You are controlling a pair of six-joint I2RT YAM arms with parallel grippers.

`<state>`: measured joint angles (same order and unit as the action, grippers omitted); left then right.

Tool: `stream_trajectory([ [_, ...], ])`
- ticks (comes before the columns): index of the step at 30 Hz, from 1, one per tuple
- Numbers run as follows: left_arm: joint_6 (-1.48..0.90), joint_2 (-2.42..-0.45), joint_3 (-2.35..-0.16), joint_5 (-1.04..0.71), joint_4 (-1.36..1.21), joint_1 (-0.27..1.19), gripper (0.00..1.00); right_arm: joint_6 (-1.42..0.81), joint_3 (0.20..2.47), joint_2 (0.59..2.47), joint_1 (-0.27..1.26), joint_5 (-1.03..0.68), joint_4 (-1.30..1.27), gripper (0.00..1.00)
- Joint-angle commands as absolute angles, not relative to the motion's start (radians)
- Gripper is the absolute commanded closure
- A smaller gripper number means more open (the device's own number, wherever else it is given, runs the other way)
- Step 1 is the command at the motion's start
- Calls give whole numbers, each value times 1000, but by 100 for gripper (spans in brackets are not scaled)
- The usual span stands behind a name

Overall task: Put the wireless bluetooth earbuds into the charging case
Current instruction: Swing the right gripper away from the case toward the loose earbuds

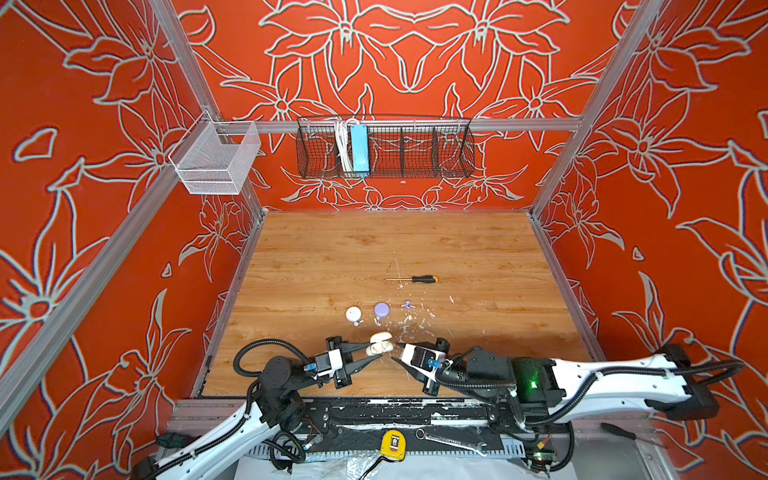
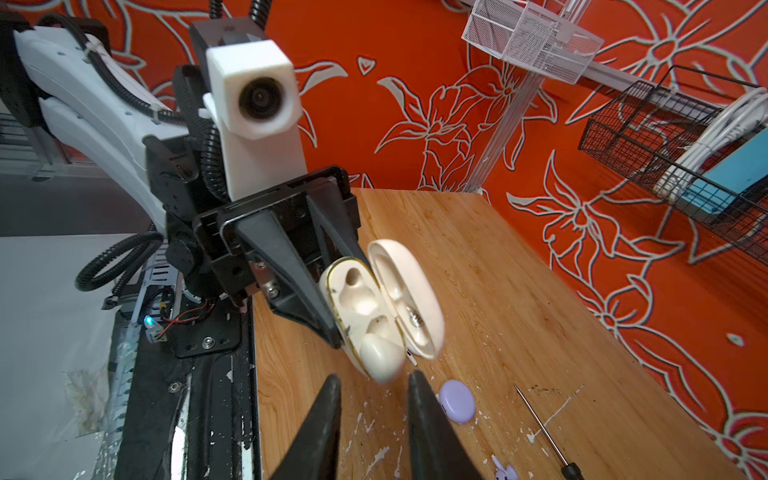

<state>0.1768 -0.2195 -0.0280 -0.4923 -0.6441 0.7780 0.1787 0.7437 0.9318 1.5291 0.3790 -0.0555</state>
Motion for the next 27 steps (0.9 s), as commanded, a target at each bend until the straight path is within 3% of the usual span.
stream_trajectory([
  [1, 189, -222, -61, -506, -664, 779, 100, 164, 779, 933, 1514, 414, -52, 72],
  [13, 190, -224, -64, -509, -663, 779, 100, 147, 796, 963, 1494, 331, -63, 75],
  [27, 190, -219, -64, -509, -661, 782, 100, 117, 823, 1016, 1485, 405, -61, 86],
])
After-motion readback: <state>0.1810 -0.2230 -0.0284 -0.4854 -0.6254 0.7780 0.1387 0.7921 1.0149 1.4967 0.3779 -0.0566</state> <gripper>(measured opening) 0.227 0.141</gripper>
